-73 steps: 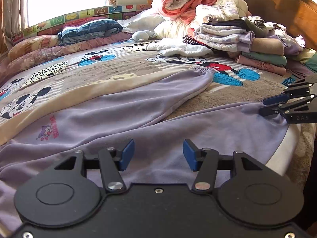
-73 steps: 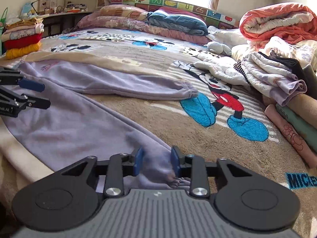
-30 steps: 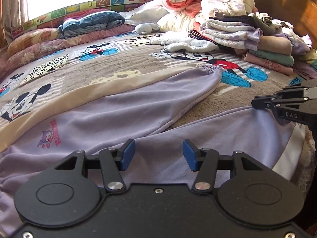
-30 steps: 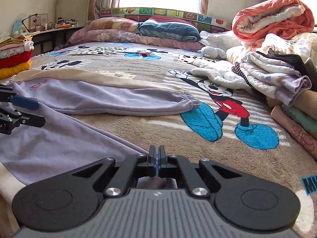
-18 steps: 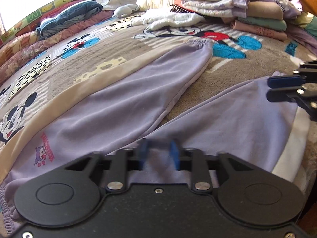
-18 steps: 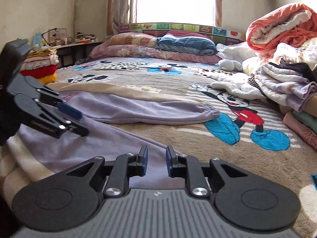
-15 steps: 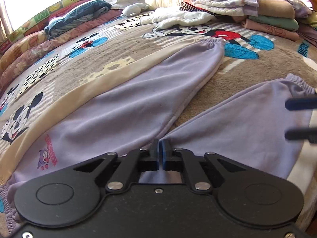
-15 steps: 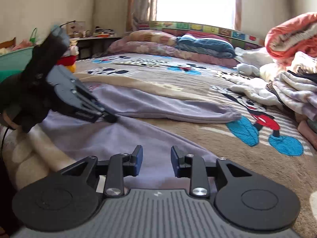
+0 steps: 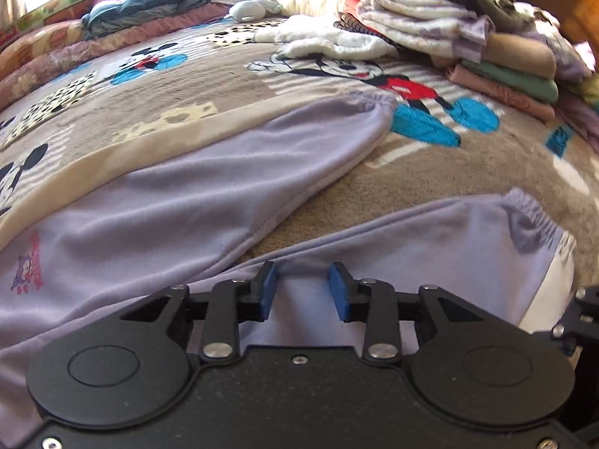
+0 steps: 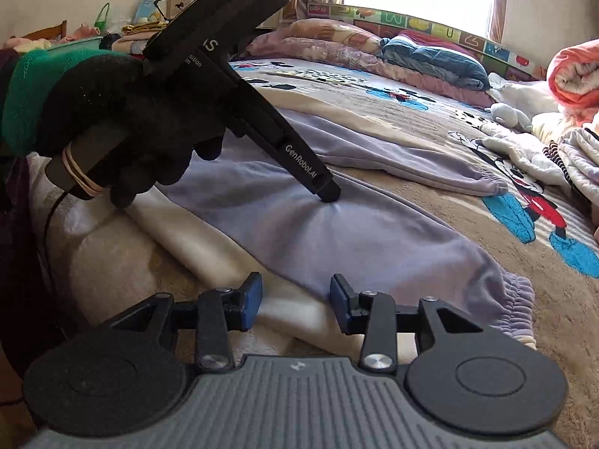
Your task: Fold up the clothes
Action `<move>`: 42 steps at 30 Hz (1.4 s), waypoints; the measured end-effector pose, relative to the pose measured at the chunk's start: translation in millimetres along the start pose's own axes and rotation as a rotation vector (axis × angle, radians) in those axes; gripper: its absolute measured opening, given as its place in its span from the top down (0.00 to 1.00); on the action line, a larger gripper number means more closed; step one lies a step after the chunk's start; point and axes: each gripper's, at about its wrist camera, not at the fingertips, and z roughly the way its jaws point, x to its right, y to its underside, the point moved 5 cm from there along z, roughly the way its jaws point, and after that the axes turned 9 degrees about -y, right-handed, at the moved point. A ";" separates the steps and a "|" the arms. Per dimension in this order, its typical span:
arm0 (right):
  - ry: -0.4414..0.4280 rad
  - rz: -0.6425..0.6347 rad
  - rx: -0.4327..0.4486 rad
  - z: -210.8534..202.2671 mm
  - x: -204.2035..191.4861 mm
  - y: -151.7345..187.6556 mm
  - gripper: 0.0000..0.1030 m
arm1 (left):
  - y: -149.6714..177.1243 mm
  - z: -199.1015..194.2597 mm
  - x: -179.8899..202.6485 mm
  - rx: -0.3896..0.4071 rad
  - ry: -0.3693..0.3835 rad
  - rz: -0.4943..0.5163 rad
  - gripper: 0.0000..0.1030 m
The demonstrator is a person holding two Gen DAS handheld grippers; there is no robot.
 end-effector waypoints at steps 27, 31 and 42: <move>-0.128 -0.207 0.053 32.3 -107.1 -44.3 0.50 | 128.0 -119.5 -100.2 0.115 -0.300 -0.088 0.49; -0.154 -0.246 -0.064 46.3 -118.7 -34.9 0.50 | 142.2 -106.3 -111.0 0.014 -0.239 -0.144 0.50; -0.162 -0.237 0.068 48.5 -135.4 -46.5 0.45 | 128.7 -91.8 -193.7 0.077 -0.284 -0.493 0.54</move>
